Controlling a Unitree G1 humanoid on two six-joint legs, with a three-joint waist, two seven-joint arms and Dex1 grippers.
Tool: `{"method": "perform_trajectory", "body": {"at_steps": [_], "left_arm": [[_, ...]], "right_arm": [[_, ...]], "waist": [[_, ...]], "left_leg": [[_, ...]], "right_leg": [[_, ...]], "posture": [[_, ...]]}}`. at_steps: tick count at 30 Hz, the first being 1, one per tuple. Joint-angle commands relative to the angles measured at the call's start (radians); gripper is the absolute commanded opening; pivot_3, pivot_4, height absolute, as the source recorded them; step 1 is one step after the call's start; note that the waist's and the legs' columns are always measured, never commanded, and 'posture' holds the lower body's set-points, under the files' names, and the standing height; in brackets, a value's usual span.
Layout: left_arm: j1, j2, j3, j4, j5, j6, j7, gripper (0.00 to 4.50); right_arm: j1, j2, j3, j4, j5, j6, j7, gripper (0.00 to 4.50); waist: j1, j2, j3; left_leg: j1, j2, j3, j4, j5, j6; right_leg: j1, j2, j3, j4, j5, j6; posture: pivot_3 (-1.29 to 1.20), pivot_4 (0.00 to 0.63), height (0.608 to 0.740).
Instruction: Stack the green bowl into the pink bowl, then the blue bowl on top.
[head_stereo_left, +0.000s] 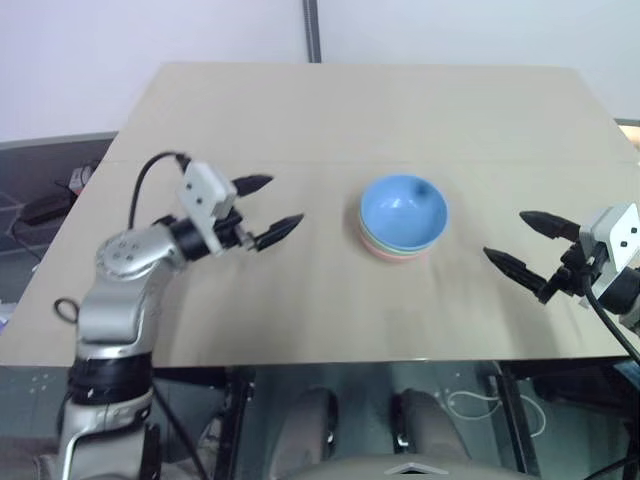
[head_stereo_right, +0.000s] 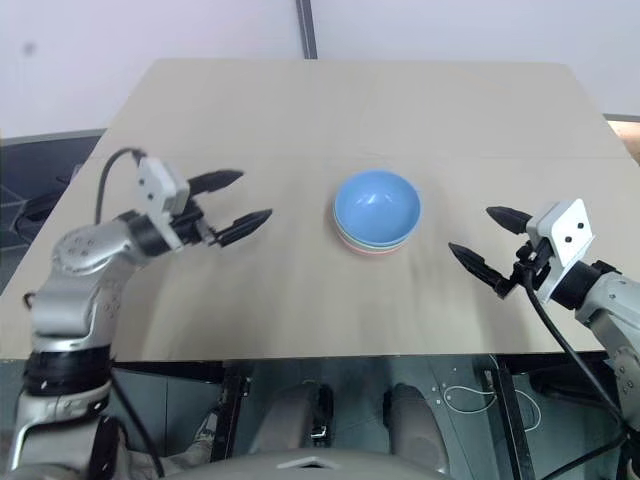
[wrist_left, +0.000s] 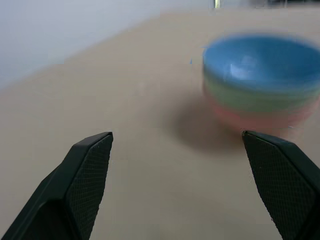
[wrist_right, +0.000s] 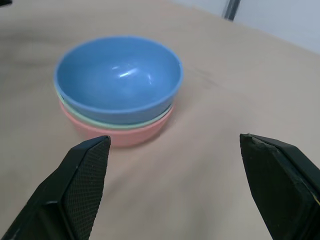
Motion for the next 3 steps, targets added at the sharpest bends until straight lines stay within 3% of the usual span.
{"method": "perform_trajectory", "body": {"at_steps": [1,3], "left_arm": [[0.056,0.039,0.066,-0.063,-0.071,0.01,-0.041,4.44],[0.091,0.055,0.077,-0.074,-0.093,0.017,-0.055,4.44]], "right_arm": [[0.051,-0.037,-0.085,-0.009,0.015,-0.024,0.051,4.5],[0.085,-0.047,-0.106,-0.007,0.008,-0.03,0.068,4.5]], "waist": [[0.007,0.0,0.0],[0.009,0.0,0.0]], "left_leg": [[0.0,0.0,0.0,0.0,0.0,0.0],[0.001,0.0,0.0,0.0,0.0,0.0]], "right_leg": [[0.001,-0.001,0.0,0.0,0.0,0.0],[0.002,-0.004,-0.001,-0.001,0.0,0.0]], "posture": [[0.0,0.15,0.74],[0.0,0.15,0.74]]}}
